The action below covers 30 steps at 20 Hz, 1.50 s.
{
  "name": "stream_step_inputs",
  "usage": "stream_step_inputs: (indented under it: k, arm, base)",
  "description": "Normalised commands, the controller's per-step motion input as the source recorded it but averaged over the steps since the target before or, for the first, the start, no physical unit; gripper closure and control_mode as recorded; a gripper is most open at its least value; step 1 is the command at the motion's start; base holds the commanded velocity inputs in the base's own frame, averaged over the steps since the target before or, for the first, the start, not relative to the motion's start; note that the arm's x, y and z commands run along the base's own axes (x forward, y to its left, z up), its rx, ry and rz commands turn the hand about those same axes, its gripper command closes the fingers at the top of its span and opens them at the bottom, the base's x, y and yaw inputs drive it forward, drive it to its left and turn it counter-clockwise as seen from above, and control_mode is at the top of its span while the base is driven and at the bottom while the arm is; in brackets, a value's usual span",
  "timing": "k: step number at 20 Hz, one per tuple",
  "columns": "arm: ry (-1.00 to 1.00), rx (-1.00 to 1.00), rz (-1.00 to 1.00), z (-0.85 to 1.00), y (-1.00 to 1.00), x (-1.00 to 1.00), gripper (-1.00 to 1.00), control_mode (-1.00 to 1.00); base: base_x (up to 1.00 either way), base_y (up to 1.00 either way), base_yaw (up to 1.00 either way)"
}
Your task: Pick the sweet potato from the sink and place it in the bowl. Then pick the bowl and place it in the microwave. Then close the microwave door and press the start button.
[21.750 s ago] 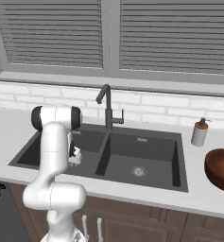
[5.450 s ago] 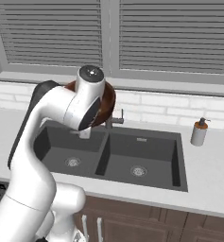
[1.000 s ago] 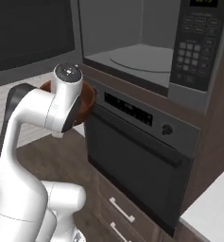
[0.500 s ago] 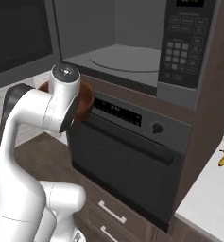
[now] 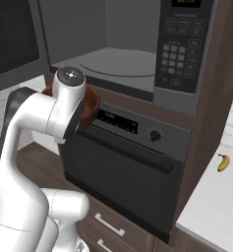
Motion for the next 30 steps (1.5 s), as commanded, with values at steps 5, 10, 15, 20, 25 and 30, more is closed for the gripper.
stream_step_inputs:
  k: [5, 10, 15, 20, 25, 30]
  arm:
    - [0.00, 0.00, 0.00, 0.00, 0.00, 0.00, 1.00, 1.00]
    - [-0.13, -0.04, -0.02, 0.60, 0.13, -0.22, 1.00, -1.00]
    - [-0.06, -0.04, -0.06, 0.78, 0.04, -0.09, 1.00, -1.00]
    - [-0.02, 0.00, -0.09, 0.50, -0.22, 0.11, 1.00, -1.00]
    - [-0.24, 0.00, -0.14, 0.49, -0.02, 0.32, 1.00, -1.00]
    - [-0.11, 0.00, -0.14, 0.16, -0.02, 0.73, 1.00, -1.00]
  base:
    - [-0.16, 0.02, -0.02]
    - [-0.06, 0.00, -0.02]
    - [0.00, 0.00, 0.00]
    - [0.00, 0.00, 0.00]
    - [0.00, 0.00, 0.00]
    - [0.00, 0.00, 0.00]
